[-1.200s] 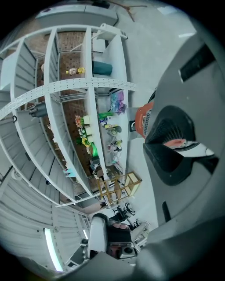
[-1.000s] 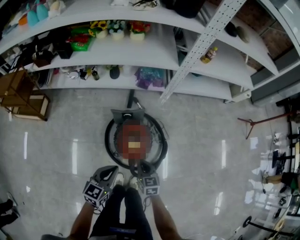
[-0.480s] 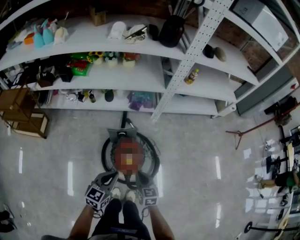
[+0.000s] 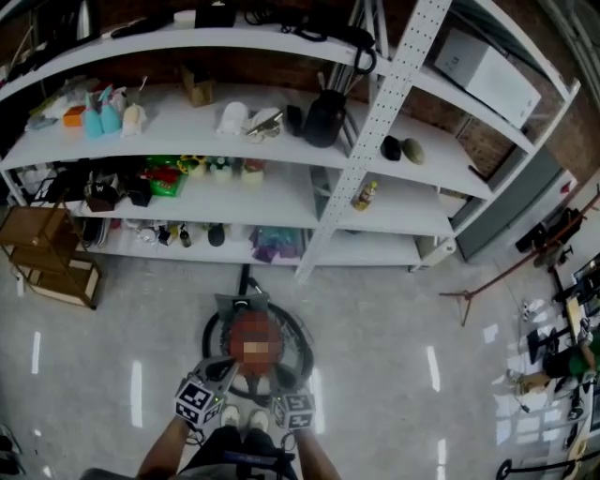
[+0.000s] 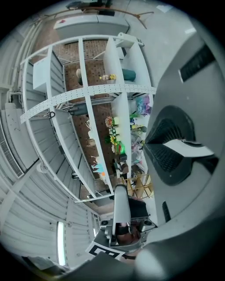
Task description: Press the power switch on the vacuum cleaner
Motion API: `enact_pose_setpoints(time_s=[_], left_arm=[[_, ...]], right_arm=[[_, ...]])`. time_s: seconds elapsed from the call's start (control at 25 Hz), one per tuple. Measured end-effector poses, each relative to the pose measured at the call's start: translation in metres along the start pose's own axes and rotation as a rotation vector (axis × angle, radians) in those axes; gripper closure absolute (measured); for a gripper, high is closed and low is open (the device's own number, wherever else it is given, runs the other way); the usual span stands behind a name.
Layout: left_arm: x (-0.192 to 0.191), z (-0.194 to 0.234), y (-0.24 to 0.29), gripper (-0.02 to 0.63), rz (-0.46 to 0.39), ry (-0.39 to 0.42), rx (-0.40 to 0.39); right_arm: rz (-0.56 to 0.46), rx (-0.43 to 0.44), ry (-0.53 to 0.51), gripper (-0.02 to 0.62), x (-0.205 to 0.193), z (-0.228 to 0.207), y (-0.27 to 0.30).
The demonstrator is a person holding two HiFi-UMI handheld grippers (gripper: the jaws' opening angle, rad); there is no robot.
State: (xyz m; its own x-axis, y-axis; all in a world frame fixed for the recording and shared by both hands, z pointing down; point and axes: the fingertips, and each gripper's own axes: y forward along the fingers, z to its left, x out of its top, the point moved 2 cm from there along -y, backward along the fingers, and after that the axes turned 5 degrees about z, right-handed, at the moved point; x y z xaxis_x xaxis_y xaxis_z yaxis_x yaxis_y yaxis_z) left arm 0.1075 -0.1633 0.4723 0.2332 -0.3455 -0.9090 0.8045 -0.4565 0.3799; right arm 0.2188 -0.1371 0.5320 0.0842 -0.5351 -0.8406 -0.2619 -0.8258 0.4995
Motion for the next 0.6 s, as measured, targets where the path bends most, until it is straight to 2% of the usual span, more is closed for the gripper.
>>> enact_pose_setpoints(time_s=[0.24,0.6], left_arm=[[0.024,-0.013,-0.006,0.6,-0.022,0.035,-0.025],[0.06,-0.02,-0.02,0.6,-0.082,0.077,-0.018]], right_arm=[[-0.053,0.002,-0.007,0.583,0.032,0.008,-0.017],[-0.107,-0.017,-0.037,0.583,0.067,0.027,-0.059]])
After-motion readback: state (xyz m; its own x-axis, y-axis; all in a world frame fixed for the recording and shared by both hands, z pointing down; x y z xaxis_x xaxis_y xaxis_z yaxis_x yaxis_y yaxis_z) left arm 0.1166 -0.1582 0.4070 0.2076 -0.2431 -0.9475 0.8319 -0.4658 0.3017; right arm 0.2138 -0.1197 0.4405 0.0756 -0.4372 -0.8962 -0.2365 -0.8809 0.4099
